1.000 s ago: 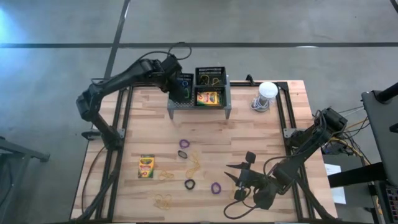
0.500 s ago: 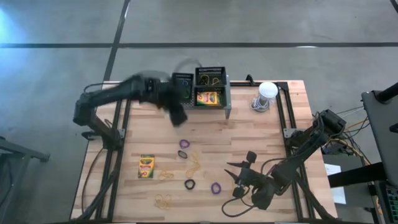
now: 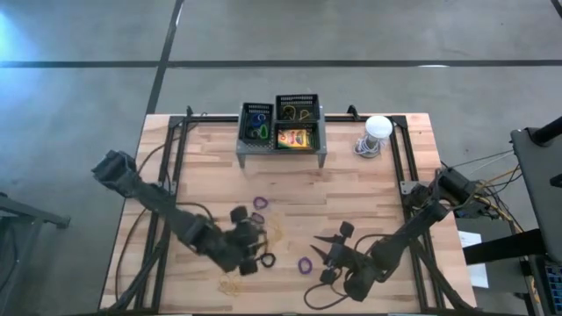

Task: Pick & Place Office Desk Supplies
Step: Put the black rubber band into the top black bin on the shelf

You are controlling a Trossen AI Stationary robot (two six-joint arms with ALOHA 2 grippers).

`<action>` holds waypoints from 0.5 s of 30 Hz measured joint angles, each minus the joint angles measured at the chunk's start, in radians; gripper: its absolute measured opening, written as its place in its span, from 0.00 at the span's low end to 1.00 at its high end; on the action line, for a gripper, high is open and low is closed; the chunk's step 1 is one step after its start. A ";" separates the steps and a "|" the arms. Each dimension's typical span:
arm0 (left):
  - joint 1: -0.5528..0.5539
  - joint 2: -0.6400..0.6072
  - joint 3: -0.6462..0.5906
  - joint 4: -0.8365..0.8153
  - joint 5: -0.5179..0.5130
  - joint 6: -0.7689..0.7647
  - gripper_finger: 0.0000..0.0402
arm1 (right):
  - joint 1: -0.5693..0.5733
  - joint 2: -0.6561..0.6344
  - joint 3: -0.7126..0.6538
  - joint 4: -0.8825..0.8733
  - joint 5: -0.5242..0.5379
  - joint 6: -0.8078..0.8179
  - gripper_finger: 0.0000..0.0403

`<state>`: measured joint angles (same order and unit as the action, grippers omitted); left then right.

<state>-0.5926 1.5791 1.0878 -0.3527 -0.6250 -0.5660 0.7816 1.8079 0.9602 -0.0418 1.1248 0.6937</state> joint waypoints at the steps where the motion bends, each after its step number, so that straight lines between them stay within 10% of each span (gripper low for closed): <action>1: -0.017 0.000 -0.043 0.066 0.000 -0.049 0.34 | -0.001 0.002 0.002 0.010 0.000 -0.018 0.31; 10: -0.079 -0.005 -0.226 0.009 0.209 -0.604 0.34 | -0.033 0.001 0.032 0.037 -0.009 -0.110 0.31; 15: -0.074 -0.005 -0.285 -0.048 0.122 -0.572 0.34 | -0.064 0.004 0.033 0.057 -0.092 -0.121 0.31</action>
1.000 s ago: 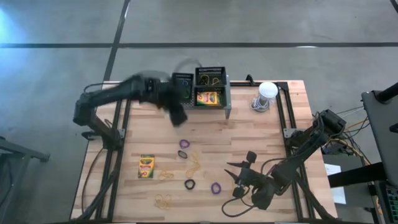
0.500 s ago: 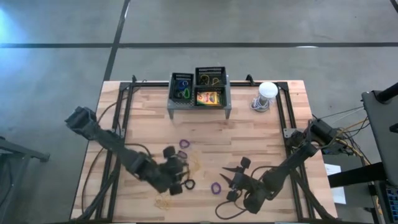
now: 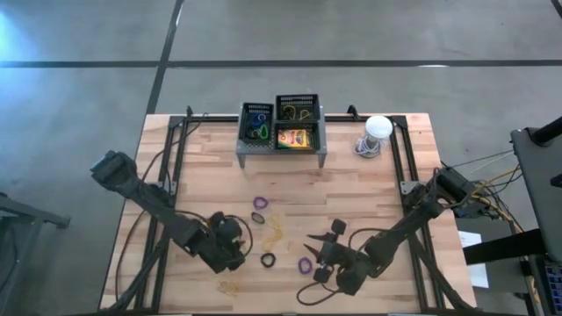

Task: Pick & Place Office Desk Supplies
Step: Put the black rubber band into the top black bin on the shelf

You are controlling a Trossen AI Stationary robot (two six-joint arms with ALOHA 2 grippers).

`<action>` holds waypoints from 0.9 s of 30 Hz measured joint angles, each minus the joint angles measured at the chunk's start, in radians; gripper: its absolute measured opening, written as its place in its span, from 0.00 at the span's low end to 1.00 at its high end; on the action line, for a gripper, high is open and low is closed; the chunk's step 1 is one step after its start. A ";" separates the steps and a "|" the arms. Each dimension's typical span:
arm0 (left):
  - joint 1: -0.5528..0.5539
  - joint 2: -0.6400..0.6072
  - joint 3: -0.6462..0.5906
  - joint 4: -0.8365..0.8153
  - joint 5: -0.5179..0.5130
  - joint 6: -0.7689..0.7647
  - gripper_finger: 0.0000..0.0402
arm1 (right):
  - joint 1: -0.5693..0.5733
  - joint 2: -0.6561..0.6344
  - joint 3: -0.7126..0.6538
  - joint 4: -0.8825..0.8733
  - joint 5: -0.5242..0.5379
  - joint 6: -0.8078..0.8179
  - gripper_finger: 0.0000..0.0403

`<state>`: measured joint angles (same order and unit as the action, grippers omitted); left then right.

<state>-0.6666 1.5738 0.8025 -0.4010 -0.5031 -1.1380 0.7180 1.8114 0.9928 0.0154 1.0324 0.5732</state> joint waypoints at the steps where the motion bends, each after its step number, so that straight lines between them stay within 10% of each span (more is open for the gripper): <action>1: 0.001 0.000 -0.018 0.013 -0.054 0.071 0.34 | -0.004 0.000 0.000 0.000 -0.014 0.000 0.30; 8: 0.051 0.000 -0.154 0.245 -0.336 0.374 0.34 | -0.011 0.000 0.000 0.004 -0.023 -0.001 0.31; 16: 0.230 0.000 -0.289 0.542 -0.020 0.537 0.45 | -0.010 0.000 0.000 0.006 -0.021 -0.001 0.31; 27: 0.280 0.018 -0.300 0.576 0.035 0.633 0.62 | -0.010 0.000 0.000 0.006 -0.021 -0.001 0.31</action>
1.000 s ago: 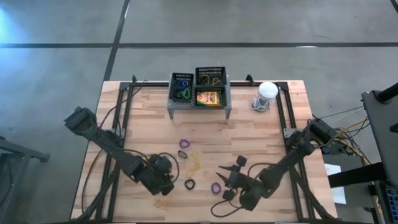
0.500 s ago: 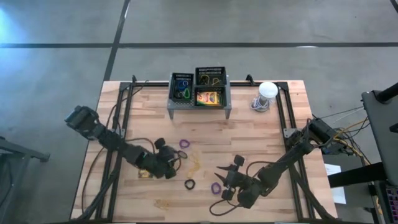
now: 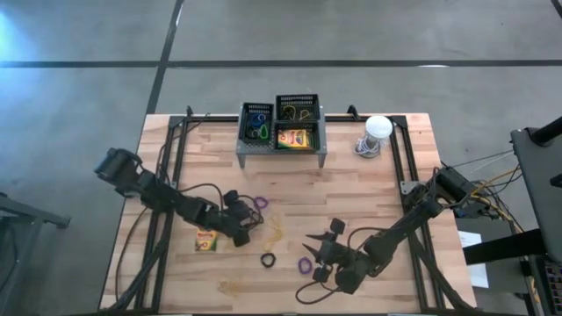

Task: Pick & Place Office Desk Supplies
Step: Put the black rubber band into the top black bin on the shelf

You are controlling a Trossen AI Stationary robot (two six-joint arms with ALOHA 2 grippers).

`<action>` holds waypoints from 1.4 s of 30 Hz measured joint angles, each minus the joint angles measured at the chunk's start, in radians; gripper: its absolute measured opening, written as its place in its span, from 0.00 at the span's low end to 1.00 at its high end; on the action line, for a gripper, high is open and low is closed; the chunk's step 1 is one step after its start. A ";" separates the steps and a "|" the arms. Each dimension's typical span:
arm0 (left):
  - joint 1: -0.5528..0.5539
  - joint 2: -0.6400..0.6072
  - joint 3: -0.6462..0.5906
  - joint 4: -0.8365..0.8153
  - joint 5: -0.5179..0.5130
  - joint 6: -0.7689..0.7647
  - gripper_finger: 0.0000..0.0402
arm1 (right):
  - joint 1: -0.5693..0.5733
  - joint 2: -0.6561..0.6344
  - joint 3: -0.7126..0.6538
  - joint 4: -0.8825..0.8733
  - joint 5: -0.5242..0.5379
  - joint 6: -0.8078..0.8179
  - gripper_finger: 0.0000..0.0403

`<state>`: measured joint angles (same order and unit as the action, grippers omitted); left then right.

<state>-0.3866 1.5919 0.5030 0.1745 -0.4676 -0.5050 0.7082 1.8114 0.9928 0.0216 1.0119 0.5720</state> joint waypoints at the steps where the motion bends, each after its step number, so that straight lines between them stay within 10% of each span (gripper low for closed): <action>1: 0.000 0.007 0.000 0.003 0.005 0.001 0.61 | 0.000 0.000 0.000 0.000 0.000 0.000 0.31; 16: 0.000 0.047 0.040 0.100 0.139 0.063 0.03 | 0.000 0.000 0.000 0.006 0.000 -0.005 0.30; 31: 0.000 0.046 0.608 -0.510 0.176 0.176 0.03 | 0.000 0.000 0.000 0.007 0.001 -0.007 0.31; 42: 0.267 0.046 0.976 -0.693 0.161 0.462 0.03 | 0.000 0.000 0.000 0.009 0.001 -0.008 0.31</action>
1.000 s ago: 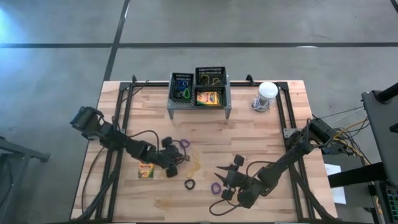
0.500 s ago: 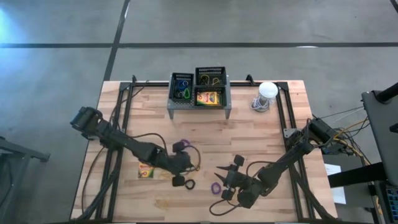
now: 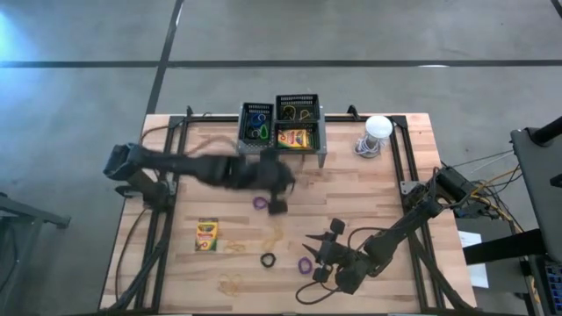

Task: Pick & Place Office Desk Supplies
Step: Put the black rubber band into the top black bin on the shelf

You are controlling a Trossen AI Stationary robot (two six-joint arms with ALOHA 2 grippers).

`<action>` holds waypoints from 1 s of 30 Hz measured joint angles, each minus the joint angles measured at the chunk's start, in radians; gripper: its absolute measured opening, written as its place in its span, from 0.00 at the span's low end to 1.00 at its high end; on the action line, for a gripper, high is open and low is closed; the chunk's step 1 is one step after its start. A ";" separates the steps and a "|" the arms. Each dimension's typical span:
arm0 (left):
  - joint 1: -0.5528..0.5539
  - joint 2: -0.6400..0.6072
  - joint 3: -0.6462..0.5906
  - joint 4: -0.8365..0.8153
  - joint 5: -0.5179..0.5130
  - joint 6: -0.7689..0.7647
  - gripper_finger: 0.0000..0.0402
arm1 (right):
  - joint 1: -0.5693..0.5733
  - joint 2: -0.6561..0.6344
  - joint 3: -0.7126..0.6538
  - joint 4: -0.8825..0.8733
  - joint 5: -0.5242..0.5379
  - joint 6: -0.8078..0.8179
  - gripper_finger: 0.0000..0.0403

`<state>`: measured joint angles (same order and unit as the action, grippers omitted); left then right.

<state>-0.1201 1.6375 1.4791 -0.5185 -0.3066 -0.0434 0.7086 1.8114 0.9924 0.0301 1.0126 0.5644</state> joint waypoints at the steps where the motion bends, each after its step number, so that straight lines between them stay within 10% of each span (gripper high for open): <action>1: 0.044 0.000 0.012 0.002 0.025 0.021 0.03 | 0.000 0.000 0.000 0.001 0.000 0.000 0.31; 16: 0.558 0.073 0.093 0.055 0.270 -0.009 0.03 | -0.013 0.000 -0.001 0.007 0.000 0.001 0.31; 30: 0.628 0.345 0.379 -0.049 0.251 -0.148 0.03 | -0.026 0.000 -0.003 0.009 -0.014 0.011 0.30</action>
<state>0.5076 1.9820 1.8579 -0.5671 -0.0556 -0.1917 0.6827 1.8114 0.9890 0.0387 0.9982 0.5758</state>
